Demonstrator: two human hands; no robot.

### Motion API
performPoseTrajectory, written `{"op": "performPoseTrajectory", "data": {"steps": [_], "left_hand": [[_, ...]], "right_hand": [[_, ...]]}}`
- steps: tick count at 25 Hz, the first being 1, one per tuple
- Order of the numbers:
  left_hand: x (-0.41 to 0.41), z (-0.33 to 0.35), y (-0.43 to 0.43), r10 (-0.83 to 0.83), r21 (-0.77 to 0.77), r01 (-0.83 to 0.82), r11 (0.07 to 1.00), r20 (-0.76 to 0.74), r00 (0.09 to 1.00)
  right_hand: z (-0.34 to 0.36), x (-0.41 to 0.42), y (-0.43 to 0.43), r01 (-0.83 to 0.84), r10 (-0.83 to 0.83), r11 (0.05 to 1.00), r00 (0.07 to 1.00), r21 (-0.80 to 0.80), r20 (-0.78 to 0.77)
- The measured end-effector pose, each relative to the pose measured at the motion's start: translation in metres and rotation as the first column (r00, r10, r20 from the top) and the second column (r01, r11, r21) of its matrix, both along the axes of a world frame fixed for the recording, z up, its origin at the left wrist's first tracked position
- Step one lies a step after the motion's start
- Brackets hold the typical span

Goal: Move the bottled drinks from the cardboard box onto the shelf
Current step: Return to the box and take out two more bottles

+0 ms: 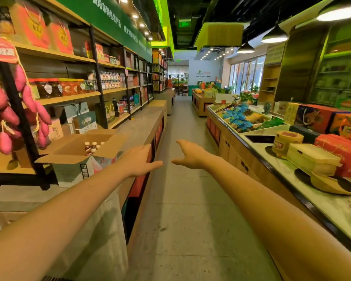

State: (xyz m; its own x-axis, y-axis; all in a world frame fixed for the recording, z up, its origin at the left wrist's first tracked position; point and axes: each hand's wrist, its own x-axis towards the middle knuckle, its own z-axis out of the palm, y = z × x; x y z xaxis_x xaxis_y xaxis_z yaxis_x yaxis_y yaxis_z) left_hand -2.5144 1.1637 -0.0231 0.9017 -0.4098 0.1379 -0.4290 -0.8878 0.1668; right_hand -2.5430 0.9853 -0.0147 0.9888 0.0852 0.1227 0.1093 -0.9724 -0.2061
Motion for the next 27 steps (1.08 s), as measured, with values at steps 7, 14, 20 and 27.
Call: {"op": "performPoseTrajectory", "data": {"steps": [7, 14, 20, 27], "left_hand": [[0.2, -0.01, 0.0, 0.202, -0.057, -0.201, 0.978, 0.02, 0.979], [0.362, -0.019, 0.023, 0.368, -0.04, -0.368, 0.929, -0.008, 0.93], [0.491, -0.049, 0.066, 0.477, -0.023, -0.477, 0.879, -0.019, 0.879], [0.641, -0.075, 0.134, 0.568, -0.057, -0.57, 0.82, -0.05, 0.821]], "right_hand": [[-0.006, 0.244, 0.004, -0.225, 0.225, 0.974, 0.974, -0.005, 0.006], [-0.016, 0.436, 0.026, -0.442, 0.44, 0.895, 0.897, -0.067, -0.046], [-0.049, 0.583, 0.065, -0.533, 0.527, 0.842, 0.846, -0.082, -0.085], [-0.059, 0.745, 0.13, -0.604, 0.603, 0.797, 0.796, -0.011, -0.055]]}}
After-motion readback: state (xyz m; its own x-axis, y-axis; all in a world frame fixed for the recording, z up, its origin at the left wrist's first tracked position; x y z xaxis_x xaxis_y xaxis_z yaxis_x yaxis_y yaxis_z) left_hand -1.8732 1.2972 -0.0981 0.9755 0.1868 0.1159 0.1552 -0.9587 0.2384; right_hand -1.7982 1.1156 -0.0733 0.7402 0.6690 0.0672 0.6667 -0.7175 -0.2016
